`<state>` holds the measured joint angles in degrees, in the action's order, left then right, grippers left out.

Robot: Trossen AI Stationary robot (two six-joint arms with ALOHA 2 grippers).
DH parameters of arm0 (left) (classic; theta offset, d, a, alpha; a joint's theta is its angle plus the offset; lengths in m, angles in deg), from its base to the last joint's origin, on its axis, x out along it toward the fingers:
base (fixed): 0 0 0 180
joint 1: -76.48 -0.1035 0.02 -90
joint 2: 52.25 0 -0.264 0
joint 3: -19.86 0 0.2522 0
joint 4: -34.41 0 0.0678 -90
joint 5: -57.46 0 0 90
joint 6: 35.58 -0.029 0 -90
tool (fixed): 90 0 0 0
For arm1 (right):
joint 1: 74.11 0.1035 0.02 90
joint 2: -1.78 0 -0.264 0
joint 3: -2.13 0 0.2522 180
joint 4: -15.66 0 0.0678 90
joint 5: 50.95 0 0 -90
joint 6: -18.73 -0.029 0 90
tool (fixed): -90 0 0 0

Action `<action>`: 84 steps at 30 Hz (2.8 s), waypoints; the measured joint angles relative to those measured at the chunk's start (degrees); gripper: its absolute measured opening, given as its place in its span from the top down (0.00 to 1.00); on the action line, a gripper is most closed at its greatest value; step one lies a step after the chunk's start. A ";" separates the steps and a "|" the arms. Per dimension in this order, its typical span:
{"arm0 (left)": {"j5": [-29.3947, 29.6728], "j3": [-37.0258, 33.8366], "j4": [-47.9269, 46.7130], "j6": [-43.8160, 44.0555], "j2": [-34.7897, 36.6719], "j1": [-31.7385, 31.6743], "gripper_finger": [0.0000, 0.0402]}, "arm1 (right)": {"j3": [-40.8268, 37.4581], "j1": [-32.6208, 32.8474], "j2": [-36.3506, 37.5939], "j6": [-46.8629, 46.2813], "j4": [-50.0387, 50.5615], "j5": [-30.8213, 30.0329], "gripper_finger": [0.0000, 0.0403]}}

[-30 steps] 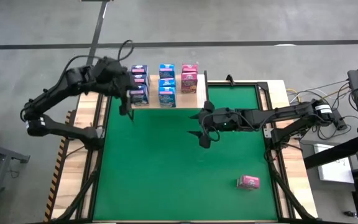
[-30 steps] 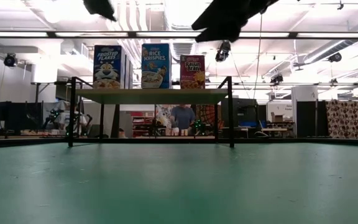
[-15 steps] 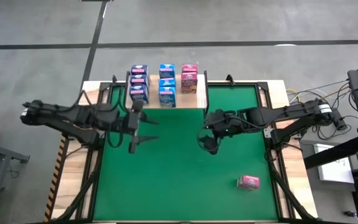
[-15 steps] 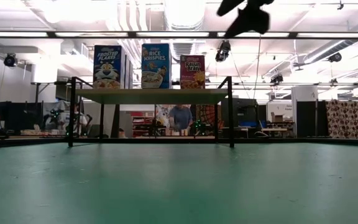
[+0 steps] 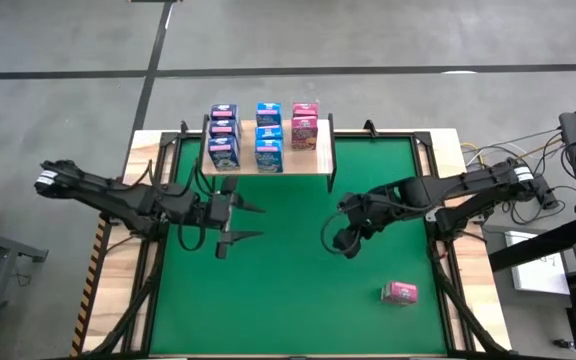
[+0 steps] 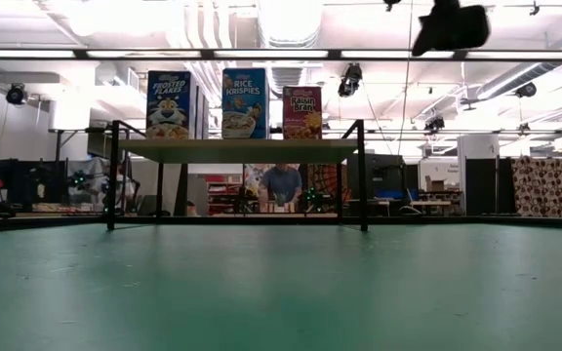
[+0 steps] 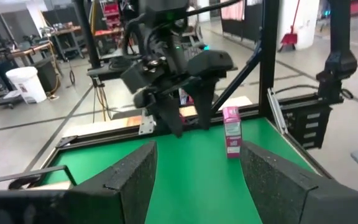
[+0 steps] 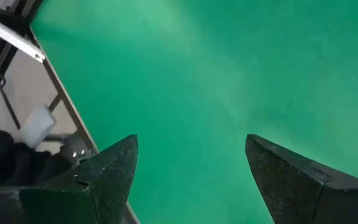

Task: Stack cereal on shelf
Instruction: Put the pink cereal box on the shelf aligned with the other pink boxes

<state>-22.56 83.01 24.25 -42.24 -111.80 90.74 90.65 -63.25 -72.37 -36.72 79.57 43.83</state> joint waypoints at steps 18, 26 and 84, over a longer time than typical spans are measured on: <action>-0.04 -15.24 23.77 8.23 -0.33 0.16 0.47 | 5.13 12.26 -8.94 -0.69 0.74 -4.81 0.29; -0.37 -18.30 28.80 11.24 -0.31 0.91 0.47 | 16.43 18.49 -19.61 7.60 19.56 -7.53 0.29; 0.00 -18.26 31.59 14.19 -3.15 3.56 0.47 | -17.68 51.01 6.33 -19.96 8.90 -24.25 0.29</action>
<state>-22.56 64.75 55.84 -28.05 -114.95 94.30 72.97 -12.24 -66.04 -56.69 88.47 19.58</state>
